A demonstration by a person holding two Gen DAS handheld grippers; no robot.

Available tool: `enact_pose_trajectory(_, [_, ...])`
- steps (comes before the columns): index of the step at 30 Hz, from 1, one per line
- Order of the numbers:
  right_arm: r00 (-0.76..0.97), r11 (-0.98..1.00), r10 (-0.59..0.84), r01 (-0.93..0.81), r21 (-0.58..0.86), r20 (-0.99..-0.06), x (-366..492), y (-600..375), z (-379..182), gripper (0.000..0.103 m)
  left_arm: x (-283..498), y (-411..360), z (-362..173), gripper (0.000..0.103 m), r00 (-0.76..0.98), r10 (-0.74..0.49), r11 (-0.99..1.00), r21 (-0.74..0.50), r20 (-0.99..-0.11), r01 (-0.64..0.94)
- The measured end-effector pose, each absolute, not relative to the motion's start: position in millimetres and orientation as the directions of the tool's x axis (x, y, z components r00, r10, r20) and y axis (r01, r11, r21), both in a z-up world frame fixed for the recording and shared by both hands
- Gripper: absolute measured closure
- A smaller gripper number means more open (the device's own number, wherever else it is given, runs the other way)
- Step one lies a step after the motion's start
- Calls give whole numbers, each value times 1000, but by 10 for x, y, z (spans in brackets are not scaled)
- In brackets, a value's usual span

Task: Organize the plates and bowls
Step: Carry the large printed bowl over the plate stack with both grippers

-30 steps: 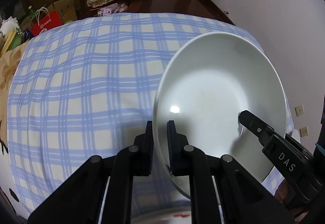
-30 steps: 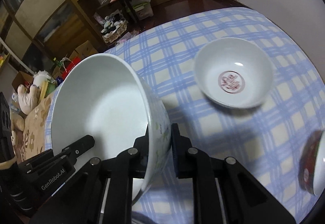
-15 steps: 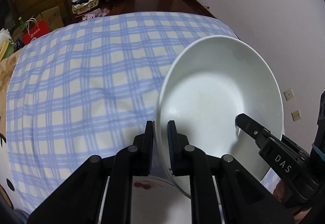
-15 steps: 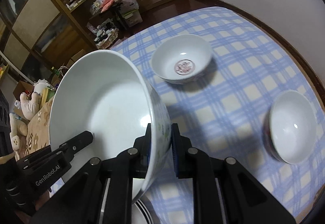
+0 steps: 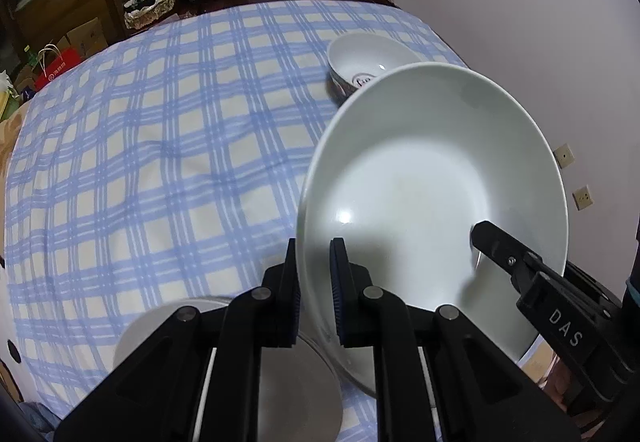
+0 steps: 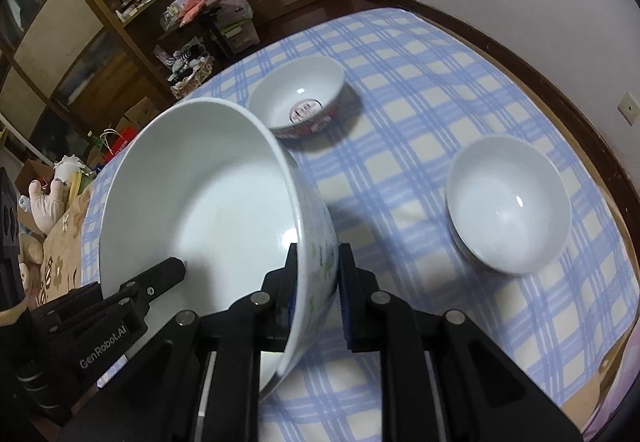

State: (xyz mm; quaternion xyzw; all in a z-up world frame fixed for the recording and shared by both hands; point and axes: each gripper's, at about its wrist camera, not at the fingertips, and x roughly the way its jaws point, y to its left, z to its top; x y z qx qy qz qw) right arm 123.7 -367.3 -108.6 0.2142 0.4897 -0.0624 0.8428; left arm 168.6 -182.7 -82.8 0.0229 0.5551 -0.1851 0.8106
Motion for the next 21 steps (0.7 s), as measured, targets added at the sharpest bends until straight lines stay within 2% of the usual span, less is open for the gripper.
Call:
enact_pose_trajectory(7, [499, 887, 106, 343, 308, -860, 1056, -3780, -1242, 84, 1512, -2013, -945, 90, 327, -252, 916, -116, -911, 385])
enact_pose_trajectory(11, [485, 875, 109, 367, 315, -868, 990, -3877, -1376, 84, 1508, -2042, -1123, 90, 283, -276, 908, -153, -918, 391])
enact_pose_trajectory(21, [450, 877, 92, 386, 286, -888, 943, -3951, -1624, 84, 1474, -2184, -1428, 90, 249, -253, 901, -134, -935, 414])
